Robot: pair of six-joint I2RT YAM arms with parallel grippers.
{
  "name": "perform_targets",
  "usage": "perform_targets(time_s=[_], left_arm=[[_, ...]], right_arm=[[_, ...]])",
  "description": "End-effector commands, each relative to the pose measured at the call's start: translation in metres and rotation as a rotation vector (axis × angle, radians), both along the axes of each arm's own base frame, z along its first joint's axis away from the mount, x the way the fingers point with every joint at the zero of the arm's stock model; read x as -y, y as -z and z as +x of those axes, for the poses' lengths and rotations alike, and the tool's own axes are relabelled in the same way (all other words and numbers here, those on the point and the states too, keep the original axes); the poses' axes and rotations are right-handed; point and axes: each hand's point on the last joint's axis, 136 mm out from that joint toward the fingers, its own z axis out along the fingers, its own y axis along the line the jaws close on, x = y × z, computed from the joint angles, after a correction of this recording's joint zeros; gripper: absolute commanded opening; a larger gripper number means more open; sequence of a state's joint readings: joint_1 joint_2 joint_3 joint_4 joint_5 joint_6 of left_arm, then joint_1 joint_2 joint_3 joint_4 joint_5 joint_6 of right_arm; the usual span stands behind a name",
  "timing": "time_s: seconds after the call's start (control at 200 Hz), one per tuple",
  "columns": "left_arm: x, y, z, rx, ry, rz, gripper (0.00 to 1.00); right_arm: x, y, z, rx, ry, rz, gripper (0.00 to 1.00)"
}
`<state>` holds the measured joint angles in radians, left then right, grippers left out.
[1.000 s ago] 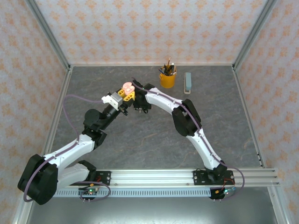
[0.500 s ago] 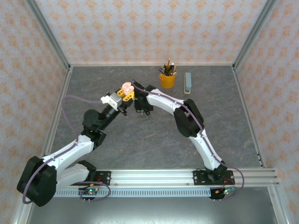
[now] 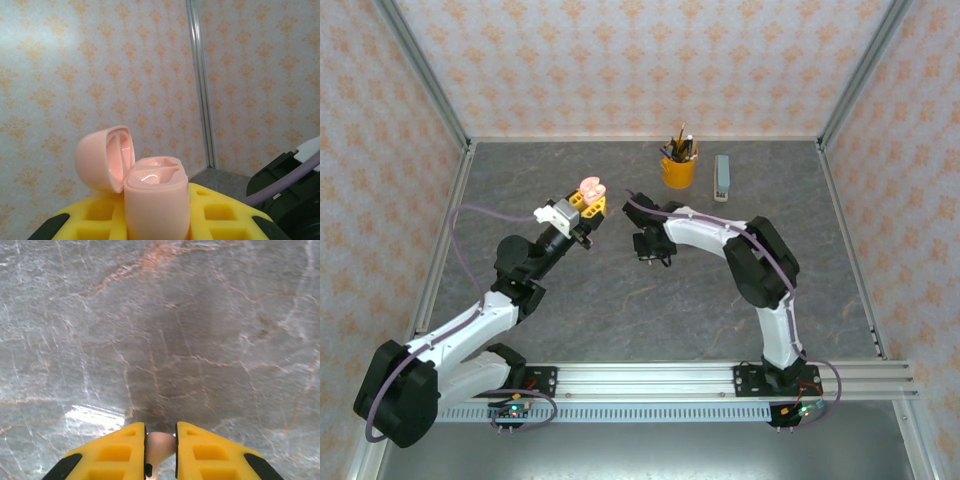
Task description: Insert the wireless bluetooth earbuds into the charging case
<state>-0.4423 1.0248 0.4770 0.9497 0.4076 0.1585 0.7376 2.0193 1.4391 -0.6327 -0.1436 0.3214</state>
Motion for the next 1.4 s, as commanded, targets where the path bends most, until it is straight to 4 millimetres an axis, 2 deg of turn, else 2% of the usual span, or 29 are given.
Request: perform_targets(time_s=[0.0, 0.205, 0.405, 0.495, 0.596, 0.646, 0.871, 1.001, 1.391], left_arm=[[-0.006, -0.011, -0.003, 0.022, -0.013, -0.004, 0.0], [-0.007, -0.01, -0.004, 0.015, -0.016, -0.001, 0.0], [-0.006, -0.01, -0.003, 0.011, -0.015, -0.003, 0.0], [-0.006, -0.009, -0.003, 0.008, -0.013, -0.003, 0.0], [-0.006, -0.009, -0.003, 0.008, -0.011, -0.005, 0.0], [-0.006, -0.009, -0.003, 0.007, -0.01, -0.006, 0.0], [-0.006, -0.009, -0.003, 0.01, -0.012, -0.003, 0.0], [-0.005, -0.008, -0.002, 0.009, -0.012, -0.001, 0.0], [-0.004, -0.006, -0.001, 0.006, -0.008, -0.002, 0.0]], right_arm=[[-0.005, -0.017, 0.001, 0.056, -0.08, 0.045, 0.18], [0.011, -0.005, -0.019, -0.024, -0.161, -0.033, 0.18], [0.017, 0.007, -0.031, -0.086, -0.192, -0.062, 0.2], [0.018, 0.008, -0.033, -0.097, -0.187, -0.067, 0.29], [0.019, 0.003, -0.034, -0.104, -0.155, -0.061, 0.46], [0.018, 0.0, -0.035, -0.106, -0.123, -0.054, 0.49], [0.019, -0.013, -0.036, -0.07, 0.057, -0.049, 0.5], [0.009, -0.017, -0.038, -0.046, 0.042, -0.042, 0.5], [0.007, -0.006, -0.037, -0.057, -0.014, -0.065, 0.47]])
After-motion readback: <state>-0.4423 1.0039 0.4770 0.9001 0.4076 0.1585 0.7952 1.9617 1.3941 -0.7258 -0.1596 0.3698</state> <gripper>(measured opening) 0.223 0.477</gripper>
